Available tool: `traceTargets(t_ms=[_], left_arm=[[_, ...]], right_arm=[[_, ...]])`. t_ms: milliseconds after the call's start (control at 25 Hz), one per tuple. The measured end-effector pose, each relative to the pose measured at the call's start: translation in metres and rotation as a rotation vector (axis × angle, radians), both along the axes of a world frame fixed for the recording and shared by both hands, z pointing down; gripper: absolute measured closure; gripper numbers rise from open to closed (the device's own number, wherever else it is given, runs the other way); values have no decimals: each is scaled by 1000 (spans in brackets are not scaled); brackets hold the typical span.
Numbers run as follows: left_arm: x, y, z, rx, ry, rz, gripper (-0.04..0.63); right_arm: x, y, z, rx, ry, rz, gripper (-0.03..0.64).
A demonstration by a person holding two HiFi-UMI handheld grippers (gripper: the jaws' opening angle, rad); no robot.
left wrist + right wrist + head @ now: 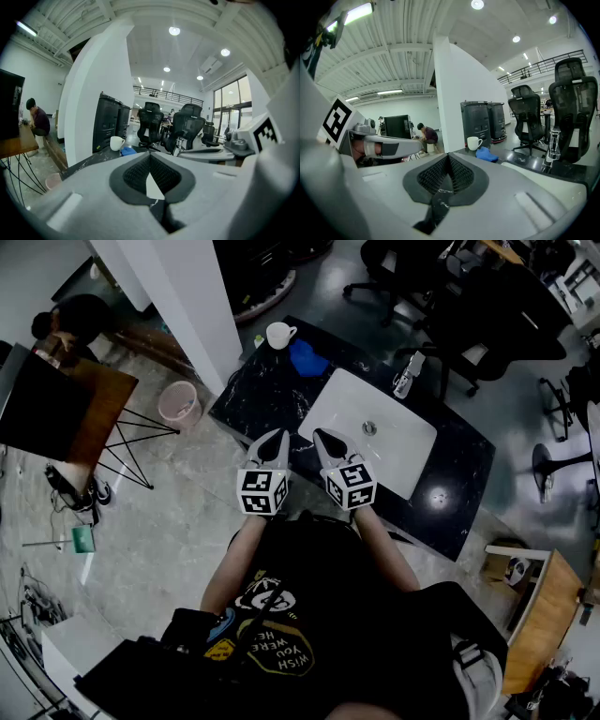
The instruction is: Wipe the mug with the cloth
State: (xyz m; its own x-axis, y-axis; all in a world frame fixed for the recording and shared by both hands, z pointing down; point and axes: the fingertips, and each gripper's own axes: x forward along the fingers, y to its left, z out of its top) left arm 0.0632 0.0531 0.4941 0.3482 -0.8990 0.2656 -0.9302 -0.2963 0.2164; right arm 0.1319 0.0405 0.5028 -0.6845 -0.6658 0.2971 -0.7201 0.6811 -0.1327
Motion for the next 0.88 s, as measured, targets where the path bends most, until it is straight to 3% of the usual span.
traceTargets(t_ms=[560,880], left_arm=[[-3,2,2,-9,9,-9,591],[-5,11,14,-46,-5,-6,591]], right_arm=[[-2,1,2,-9,-3,-10,615],[6,-2,34,-103,-13,53,614]])
